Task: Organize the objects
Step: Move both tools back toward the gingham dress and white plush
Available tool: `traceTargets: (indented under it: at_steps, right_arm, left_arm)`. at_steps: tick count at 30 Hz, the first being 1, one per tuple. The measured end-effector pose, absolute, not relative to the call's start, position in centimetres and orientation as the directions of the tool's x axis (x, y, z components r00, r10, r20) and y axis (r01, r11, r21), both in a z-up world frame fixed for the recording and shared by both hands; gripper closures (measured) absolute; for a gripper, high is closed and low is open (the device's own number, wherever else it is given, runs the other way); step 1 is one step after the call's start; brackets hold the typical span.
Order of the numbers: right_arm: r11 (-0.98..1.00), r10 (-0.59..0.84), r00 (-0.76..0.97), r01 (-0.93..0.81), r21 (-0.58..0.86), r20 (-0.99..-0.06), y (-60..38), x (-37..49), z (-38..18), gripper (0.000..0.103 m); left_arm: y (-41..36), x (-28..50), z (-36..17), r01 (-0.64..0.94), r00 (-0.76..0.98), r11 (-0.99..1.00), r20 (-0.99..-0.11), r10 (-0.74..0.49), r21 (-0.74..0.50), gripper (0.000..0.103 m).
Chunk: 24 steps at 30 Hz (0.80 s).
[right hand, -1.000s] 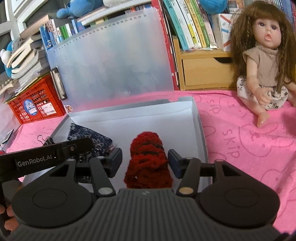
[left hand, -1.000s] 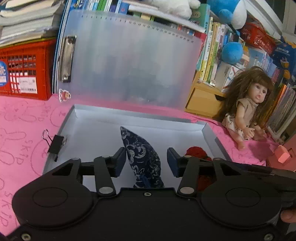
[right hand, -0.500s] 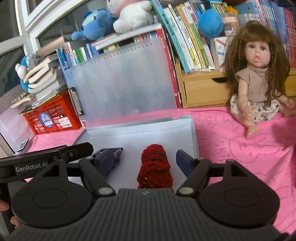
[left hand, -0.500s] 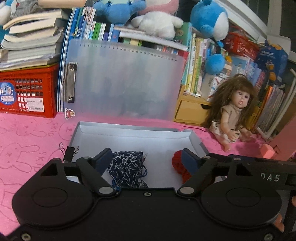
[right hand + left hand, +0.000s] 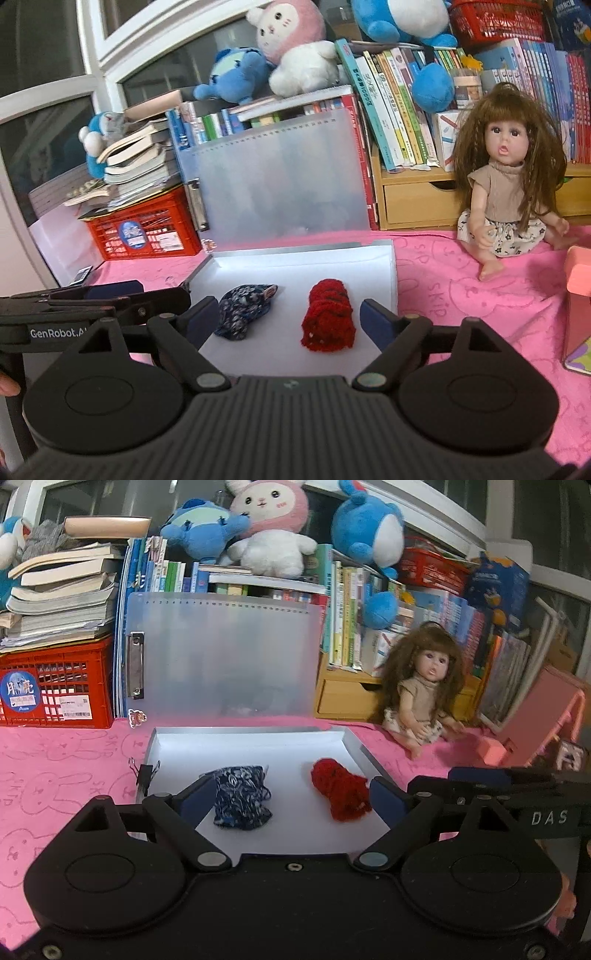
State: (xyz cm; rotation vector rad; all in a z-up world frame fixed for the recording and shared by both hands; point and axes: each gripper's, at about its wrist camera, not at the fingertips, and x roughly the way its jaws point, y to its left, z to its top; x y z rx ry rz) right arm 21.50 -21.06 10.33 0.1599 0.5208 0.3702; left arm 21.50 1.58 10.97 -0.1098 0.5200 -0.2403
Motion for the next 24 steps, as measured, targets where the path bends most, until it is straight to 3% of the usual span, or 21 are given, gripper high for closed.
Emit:
traceTargets:
  at_steps: [24]
  right_arm:
    - [0.908,0.414,0.789,-0.391,0.149,-0.454,-21.7,13.2,8.3,0.008]
  left_arm:
    - [2.3,12.1,9.0,0.21,0.848,0.972,-0.474,-0.235,-0.107,0.008]
